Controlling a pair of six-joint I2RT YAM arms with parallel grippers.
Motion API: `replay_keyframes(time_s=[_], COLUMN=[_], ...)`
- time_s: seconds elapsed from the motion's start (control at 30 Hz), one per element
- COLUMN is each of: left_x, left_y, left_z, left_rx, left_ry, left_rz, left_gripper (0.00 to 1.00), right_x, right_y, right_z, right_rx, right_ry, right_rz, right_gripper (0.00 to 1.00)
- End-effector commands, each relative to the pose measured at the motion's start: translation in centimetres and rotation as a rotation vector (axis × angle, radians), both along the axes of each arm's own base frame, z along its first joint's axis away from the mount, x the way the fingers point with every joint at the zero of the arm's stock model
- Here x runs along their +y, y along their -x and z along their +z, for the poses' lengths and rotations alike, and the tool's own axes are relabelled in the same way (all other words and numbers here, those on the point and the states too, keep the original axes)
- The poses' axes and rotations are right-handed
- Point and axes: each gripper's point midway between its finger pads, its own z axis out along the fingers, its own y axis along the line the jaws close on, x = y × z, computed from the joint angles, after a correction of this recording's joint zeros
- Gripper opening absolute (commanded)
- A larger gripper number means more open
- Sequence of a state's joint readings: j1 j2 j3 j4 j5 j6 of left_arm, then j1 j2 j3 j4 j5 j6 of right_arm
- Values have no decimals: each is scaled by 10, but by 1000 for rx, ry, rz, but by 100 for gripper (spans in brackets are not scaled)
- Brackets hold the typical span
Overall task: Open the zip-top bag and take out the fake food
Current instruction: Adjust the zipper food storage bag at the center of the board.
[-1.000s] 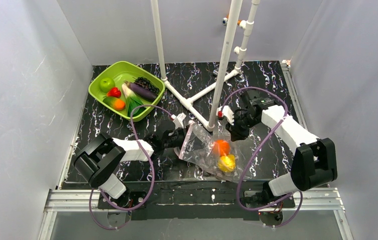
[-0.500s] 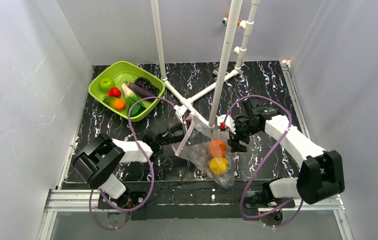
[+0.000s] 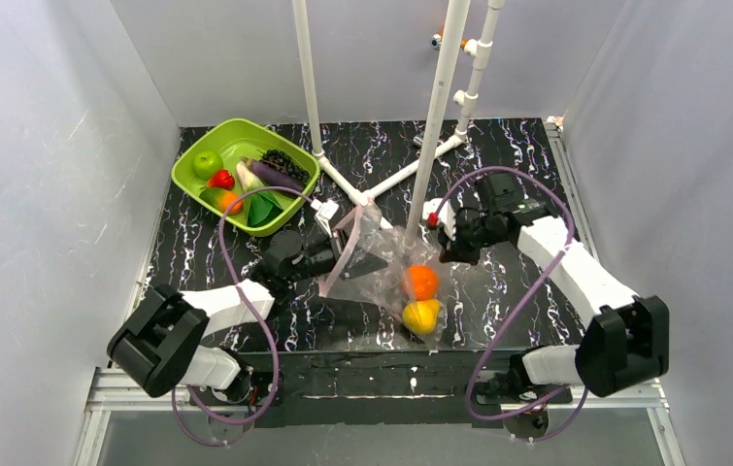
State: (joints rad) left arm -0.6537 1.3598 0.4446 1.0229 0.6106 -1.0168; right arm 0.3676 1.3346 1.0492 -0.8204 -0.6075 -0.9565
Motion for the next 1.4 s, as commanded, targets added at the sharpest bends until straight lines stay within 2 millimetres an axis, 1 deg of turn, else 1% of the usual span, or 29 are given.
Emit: replay_keyframes(time_s=[0.0,0.1,0.13,0.2,0.3,0.4,0.43,0.47,0.6,0.63,0.77,0.87,0.93,0.97,1.0,1.03,1.07,1.2,1.27,1.3,1.33,1.37], left_x=[21,29,29,26,15,8,4,1,-14,-17,-21,-22,-20,-20,-20,-20,-20,-21,-22,-23,-24,-25], left_y=[-13,-17,-18,-19,-20,-22,-22,-20,-12,-11,-11,-13,-13,-14,-14,-13,-13,-13,-13,-13,-13,-11], left_z=[-45,-73,-78,-85,-87,-91,-90,-94,-95,-96,-101,-104,-107,-109,-110,-112,-113,-115,-113,-112,-111,-110], left_rx=[50,99,112,132,159,192,192,204,229,236,269,307,321,323,326,329,329,332,326,323,319,317], left_ry=[-179,-288,-307,-326,-311,-295,-280,-277,-244,-244,-262,-277,-282,-287,-292,-294,-292,-290,-286,-283,-278,-272], left_rz=[85,116,114,94,45,20,11,-5,-64,-65,-42,-17,-4,0,1,1,0,-6,-14,-19,-27,-36], left_gripper=[19,20,21,29,38,49,52,54,60,63,65,66,66,66,66,66,66,66,66,65,65,65], right_x=[21,24,24,28,27,30,32,32,34,35,45,46,39,36,30,23,18,1,-7,-10,-11,-12], right_y=[-1,-11,-13,-14,-17,-12,-11,-10,-7,-4,10,5,-6,-9,-12,-14,-13,-9,-8,-6,-6,-5], right_z=[54,57,55,45,21,11,11,11,11,13,29,37,32,28,24,23,22,33,35,33,28,19], right_rx=[-3,2,14,45,95,142,139,134,140,145,137,108,81,81,79,75,75,2,-29,-32,-22,14], right_ry=[-172,-180,-183,-173,-115,-121,-130,-131,-131,-140,-179,-175,-122,-99,-71,-57,-53,-69,-69,-66,-65,-56], right_rz=[-19,-70,-86,-95,-115,-108,-103,-101,-93,-78,-7,-21,-76,-94,-114,-136,-143,-181,-198,-204,-217,-240], right_gripper=[1,1,1,1,1,1,1,1,1,1,1,1,1,8,20,29,36,61,69,71,73,75])
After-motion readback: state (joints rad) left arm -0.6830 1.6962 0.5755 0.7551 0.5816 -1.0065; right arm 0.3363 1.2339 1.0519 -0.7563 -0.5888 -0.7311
